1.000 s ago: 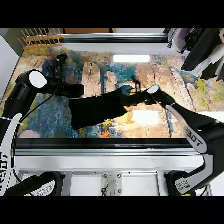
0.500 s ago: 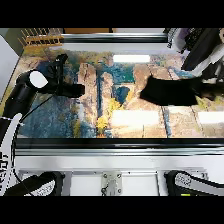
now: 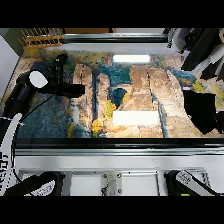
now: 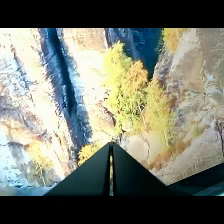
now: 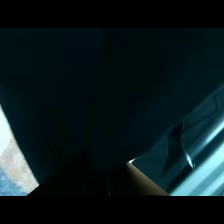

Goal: Fold the clothes and pants, and hang the long-sleeved shirts on hangers.

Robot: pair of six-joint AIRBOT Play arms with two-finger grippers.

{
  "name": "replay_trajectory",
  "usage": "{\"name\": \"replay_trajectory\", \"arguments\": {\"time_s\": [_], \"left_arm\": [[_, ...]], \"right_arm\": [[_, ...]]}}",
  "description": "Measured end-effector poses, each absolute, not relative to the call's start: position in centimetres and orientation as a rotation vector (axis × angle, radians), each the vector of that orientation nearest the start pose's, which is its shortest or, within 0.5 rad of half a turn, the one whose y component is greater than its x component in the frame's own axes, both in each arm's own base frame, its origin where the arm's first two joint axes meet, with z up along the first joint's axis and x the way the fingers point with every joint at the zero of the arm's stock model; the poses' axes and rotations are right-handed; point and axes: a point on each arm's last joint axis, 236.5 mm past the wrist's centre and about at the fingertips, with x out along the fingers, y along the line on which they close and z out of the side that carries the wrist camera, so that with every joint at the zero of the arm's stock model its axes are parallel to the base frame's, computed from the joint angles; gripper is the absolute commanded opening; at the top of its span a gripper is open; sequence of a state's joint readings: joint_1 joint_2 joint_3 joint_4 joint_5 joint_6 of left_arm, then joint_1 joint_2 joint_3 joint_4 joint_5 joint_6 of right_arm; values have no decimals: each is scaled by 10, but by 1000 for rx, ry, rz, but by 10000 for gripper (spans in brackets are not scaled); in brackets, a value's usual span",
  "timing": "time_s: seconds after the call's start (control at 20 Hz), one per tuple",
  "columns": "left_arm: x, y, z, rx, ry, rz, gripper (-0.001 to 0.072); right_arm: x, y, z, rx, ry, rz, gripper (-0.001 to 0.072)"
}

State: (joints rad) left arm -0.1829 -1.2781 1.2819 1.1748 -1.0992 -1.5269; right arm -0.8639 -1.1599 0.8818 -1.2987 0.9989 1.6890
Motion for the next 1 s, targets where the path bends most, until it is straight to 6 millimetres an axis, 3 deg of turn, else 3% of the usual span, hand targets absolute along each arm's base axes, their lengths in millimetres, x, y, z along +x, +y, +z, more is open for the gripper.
{"name": "replay_trajectory", "arguments": {"time_s": [0.2,0.25,0.3,0.35,0.5,0.6,0.7,0.8,1.0], "left_arm": [[400,-157,75,-216,1111,-406,8],[399,-157,75,-215,1115,-407,8],[399,-157,75,-214,1119,-407,7],[398,-157,74,-214,1122,-408,7],[397,-157,74,-213,1127,-409,8],[396,-157,74,-212,1129,-409,7],[396,-157,74,-212,1129,-409,7],[396,-157,74,-212,1129,-409,8],[397,-157,74,-211,1128,-409,8]], "right_arm": [[243,-225,-43,877,1068,-742,30],[238,-228,-43,852,1074,-754,189],[235,-232,-42,824,1079,-761,455],[232,-235,-40,785,1086,-761,631],[235,-250,-21,669,1070,-740,633],[243,-258,4,588,1028,-716,633],[262,-252,37,539,943,-649,633],[292,-222,70,509,851,-516,633],[349,-108,120,446,750,-133,632]]}}
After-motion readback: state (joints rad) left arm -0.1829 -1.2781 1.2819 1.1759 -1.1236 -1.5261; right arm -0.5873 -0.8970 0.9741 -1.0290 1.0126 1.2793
